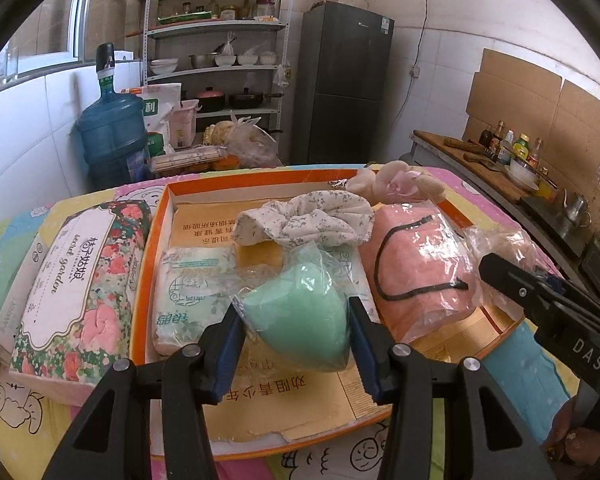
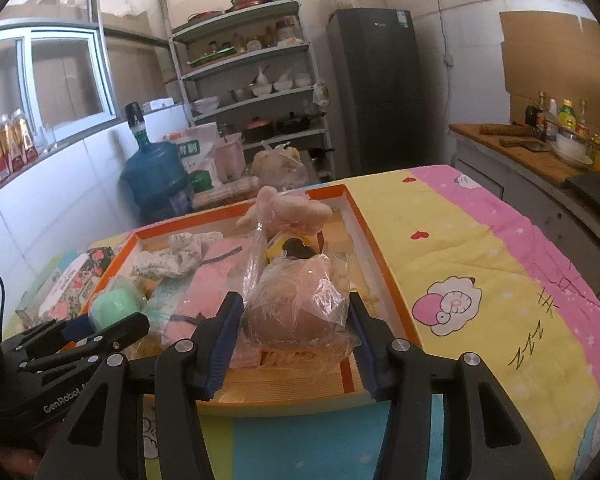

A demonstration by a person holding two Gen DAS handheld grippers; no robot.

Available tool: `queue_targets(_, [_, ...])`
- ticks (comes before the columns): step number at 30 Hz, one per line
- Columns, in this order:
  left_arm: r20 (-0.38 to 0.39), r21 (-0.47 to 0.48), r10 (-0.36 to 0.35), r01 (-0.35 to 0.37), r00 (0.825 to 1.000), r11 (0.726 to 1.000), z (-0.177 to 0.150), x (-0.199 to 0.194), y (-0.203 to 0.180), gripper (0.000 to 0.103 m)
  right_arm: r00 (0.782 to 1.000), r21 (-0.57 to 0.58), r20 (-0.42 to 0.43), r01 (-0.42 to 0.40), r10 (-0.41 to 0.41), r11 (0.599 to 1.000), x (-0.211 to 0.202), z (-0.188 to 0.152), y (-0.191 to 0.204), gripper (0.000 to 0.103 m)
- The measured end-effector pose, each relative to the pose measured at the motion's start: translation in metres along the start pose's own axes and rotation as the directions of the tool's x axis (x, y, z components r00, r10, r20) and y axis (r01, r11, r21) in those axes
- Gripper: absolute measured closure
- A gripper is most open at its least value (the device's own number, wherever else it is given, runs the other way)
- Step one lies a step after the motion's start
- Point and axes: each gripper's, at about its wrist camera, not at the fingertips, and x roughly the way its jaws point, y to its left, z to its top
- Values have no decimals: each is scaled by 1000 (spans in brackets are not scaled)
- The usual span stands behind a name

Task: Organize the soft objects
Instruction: 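Open left tool to drop the green sponge in the box while right tool drops the peach sponge, then move both tools back from the box toward the teddy bear and scrunchie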

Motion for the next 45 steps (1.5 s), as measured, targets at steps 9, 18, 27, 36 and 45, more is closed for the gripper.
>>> queue_targets(9, [-10,6,-7,7,1000,1000,1,3,-2,48,1000,1,-14,14,-14,1000,4,2,1,43])
queue_targets(18, [17,16,-15,15,1000,1000,0,-6,-6,27,1000,0,-7,23,-23,1000,1,0,3,30])
queue_targets(27, [48,29,-21,20,999,999,2,-21,-8,27,1000,8,15,24,-24,1000,-13,-1,5,30])
queue_targets(36, [78,33,-27,25,997,999,3,-39,-8,27,999,-3,46,25,-25,1000,-33,0,12,30])
queue_targets(45, [111,28,-32,29,993,999,2,-60,-4,27,997,-15,75,28,-26,1000,-53,3,20,30])
